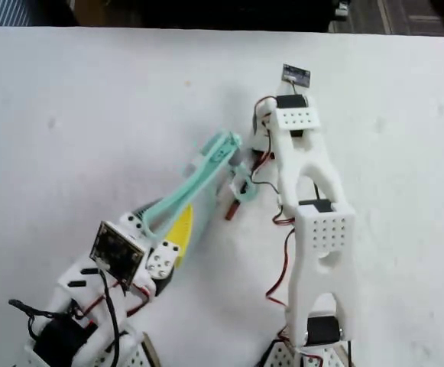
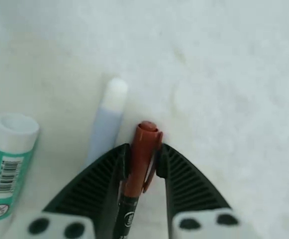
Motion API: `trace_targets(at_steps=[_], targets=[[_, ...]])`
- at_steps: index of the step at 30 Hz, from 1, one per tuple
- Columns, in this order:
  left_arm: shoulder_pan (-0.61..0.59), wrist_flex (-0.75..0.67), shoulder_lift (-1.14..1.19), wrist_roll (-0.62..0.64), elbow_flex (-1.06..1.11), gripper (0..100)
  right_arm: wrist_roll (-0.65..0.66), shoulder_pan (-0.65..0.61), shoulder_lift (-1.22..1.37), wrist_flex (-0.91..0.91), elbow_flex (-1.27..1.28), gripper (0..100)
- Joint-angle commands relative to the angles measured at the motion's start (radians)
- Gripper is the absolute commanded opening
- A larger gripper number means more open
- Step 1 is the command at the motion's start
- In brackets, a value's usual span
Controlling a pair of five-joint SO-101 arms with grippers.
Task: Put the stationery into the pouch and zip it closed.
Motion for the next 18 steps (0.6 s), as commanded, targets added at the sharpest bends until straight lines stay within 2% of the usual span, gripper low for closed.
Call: trace_targets(at_steps=[1,9,14,18], targets=[[0.019,0.003,-0.001,-0.005,-0.018,2,0.002,0.004,-0.010,0.058,-0.032,1.6],[0.019,0.003,-0.001,-0.005,-0.021,2,0.018,0.033,-0.162,0.340,-0.212,1.6],[0.019,0.003,-0.001,-0.005,-0.018,2,0.241,0.058,-0.277,0.446,-0.313,1.6],[0.019,0.003,-0.001,-0.005,-0.020,2,0.377,0.094,-0.415,0.449,-0.311,1.6]])
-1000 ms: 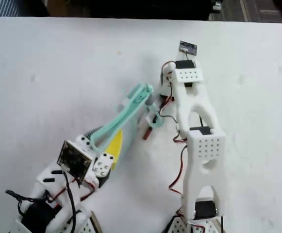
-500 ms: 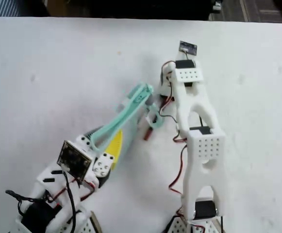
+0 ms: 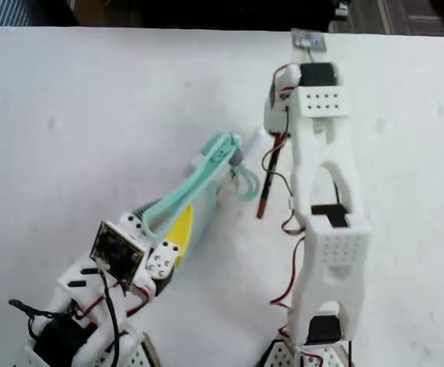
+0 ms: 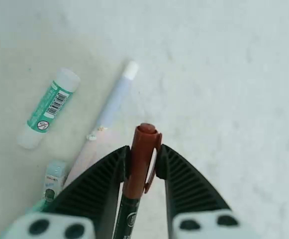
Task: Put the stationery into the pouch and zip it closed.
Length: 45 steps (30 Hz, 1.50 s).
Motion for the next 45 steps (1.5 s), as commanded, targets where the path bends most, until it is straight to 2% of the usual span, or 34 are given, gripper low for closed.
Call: trace_targets(at_steps=[1,5,11,20,24,27,37,45], targets=[[0.019,0.003,-0.001,-0.005,-0.021,2,0.120,0.044,-0.185,0.030,-0.035,1.6],[0.016,0.006,-0.001,0.000,-0.021,2,0.186,0.070,-0.341,0.031,-0.029,1.6],[0.019,0.008,-0.001,-0.002,-0.021,2,0.206,0.061,-0.601,0.031,0.029,1.6],[0.018,0.009,-0.001,-0.003,-0.017,3,0.206,-0.019,-1.050,0.030,0.239,1.6],[0.015,0.032,-0.001,-0.002,-0.015,11,0.206,-0.073,-1.210,0.030,0.276,1.6],[0.015,0.061,-0.001,0.003,-0.015,20,0.206,-0.110,-1.291,0.028,0.281,1.6],[0.015,0.066,-0.001,-0.003,-0.017,19,0.206,-0.127,-1.465,-0.096,0.281,1.6],[0.015,0.066,-0.001,-0.003,-0.015,18,0.189,-0.127,-1.494,-0.176,0.281,1.6]])
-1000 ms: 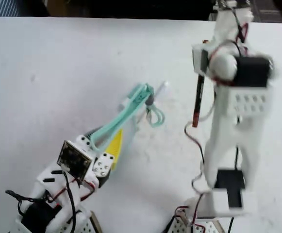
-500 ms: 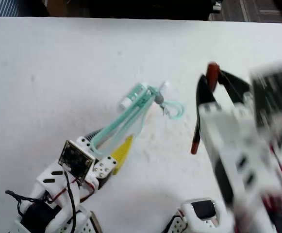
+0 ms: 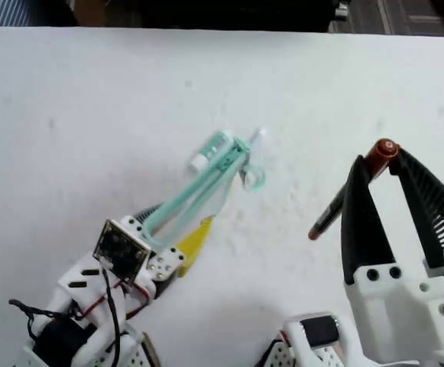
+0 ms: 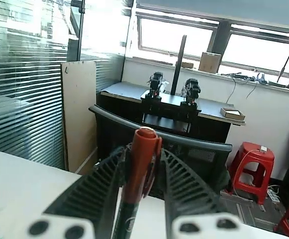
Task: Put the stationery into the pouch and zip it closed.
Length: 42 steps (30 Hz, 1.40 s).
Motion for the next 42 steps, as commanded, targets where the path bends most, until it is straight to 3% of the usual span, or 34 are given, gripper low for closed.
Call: trace_targets(at_steps=[1,8,14,18,26,34,42], targets=[[0.015,0.006,0.002,-0.002,-0.014,18,-0.031,-0.005,0.001,-0.035,0.002,1.6],[0.015,0.006,0.002,0.002,-0.014,18,-0.264,-0.005,0.001,-0.139,0.002,1.6],[0.015,0.002,0.002,0.002,-0.014,18,-0.322,-0.007,0.004,-0.162,0.003,1.7],[0.015,0.002,0.002,0.000,-0.014,18,-0.393,-0.094,0.039,-0.163,0.003,1.7],[0.015,0.002,0.002,0.000,-0.014,18,-0.394,-0.328,0.225,-0.177,0.002,1.6],[0.015,0.002,0.002,-0.002,-0.014,18,-0.391,-0.435,0.300,-0.183,0.003,1.6],[0.015,0.000,0.002,-0.003,-0.014,18,-0.281,-0.489,0.352,-0.231,0.072,1.6]])
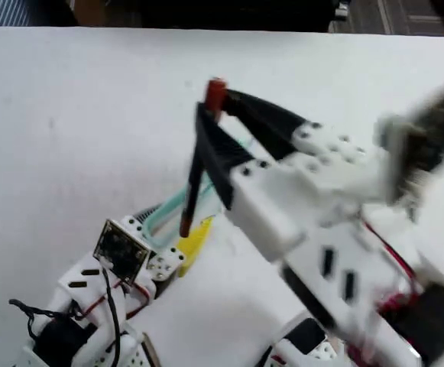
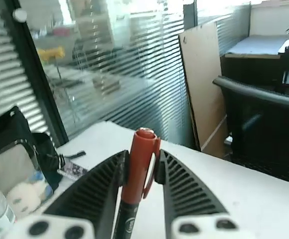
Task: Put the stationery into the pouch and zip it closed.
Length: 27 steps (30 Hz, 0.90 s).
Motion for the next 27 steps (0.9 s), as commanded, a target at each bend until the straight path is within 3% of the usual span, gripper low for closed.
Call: trace_targets(at_steps=[1,6,22,27], targets=[[0.015,0.000,0.002,-0.003,-0.014,18,0.023,-0.013,0.033,-0.077,0.029,1.6],[0.015,0.000,0.002,-0.003,-0.014,18,0.026,-0.008,0.042,-0.157,0.035,1.6],[0.015,0.000,0.002,0.002,-0.014,18,0.029,-0.012,-0.110,-0.134,0.304,1.6],[0.015,0.000,0.002,0.002,-0.014,18,0.252,-0.087,-0.200,-0.131,0.370,1.9]])
